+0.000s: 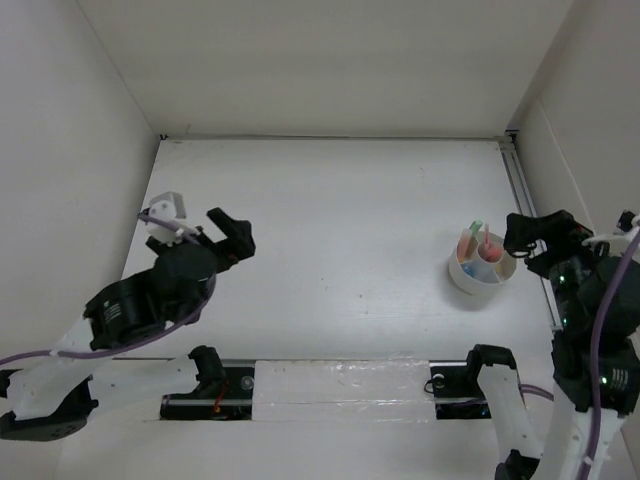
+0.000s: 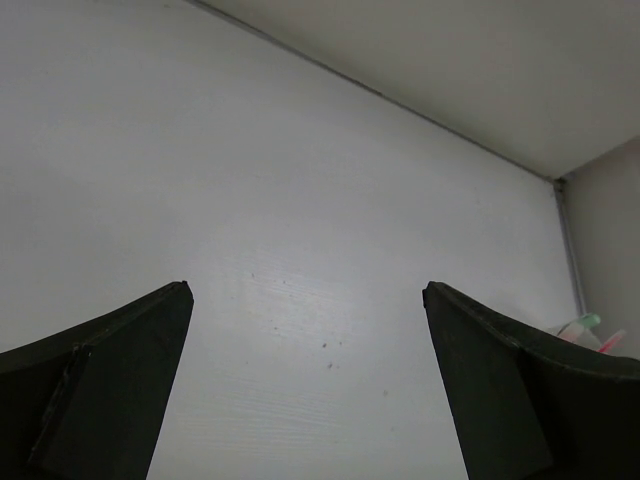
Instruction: Sort the stationery into containers
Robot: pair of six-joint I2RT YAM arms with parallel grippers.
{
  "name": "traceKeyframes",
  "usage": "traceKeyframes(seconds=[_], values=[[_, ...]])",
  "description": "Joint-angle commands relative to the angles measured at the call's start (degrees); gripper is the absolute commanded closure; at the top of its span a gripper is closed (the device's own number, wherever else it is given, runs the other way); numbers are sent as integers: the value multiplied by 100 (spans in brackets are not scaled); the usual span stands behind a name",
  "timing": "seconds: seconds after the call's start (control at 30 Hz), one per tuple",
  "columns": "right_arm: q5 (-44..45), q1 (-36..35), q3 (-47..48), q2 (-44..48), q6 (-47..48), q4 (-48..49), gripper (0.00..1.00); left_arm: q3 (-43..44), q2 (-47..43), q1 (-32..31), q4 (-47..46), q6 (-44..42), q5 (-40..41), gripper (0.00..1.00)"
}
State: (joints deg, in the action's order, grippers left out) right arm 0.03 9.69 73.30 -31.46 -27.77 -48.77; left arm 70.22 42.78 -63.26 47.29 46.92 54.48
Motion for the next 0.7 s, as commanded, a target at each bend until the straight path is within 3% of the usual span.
traceKeyframes(seconds=[0.0, 0.23, 0.47, 0.67], values=[[-319, -239, 491, 271, 254, -677, 0, 194, -559, -10, 412, 301, 669, 0], [-592, -871, 993, 790, 359, -1169, 0, 10, -1711, -10, 88, -331, 538, 0], [-882, -1592, 1319, 1300, 606, -1222, 0, -175, -2353, -10, 369, -95, 450, 0], [-206, -1804, 1433, 1547, 659, -1512, 0, -228, -2670, -10, 307, -174, 327, 0]])
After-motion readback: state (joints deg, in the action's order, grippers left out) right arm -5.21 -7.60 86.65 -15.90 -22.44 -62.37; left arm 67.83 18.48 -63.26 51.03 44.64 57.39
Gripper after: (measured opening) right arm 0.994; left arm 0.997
